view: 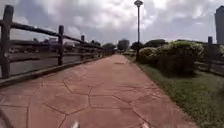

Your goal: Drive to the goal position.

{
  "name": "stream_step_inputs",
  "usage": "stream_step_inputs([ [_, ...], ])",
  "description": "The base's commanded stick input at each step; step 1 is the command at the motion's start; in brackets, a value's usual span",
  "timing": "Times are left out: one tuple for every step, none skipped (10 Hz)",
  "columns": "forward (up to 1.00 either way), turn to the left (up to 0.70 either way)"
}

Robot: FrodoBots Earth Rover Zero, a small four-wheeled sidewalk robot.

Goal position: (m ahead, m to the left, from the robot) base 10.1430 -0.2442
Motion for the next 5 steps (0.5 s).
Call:
stream_step_inputs([
  [0.66,0.00],
  [0.66,0.00],
  [0.66,0.00],
  [0.66,0.00],
  [0.66,0.00],
])
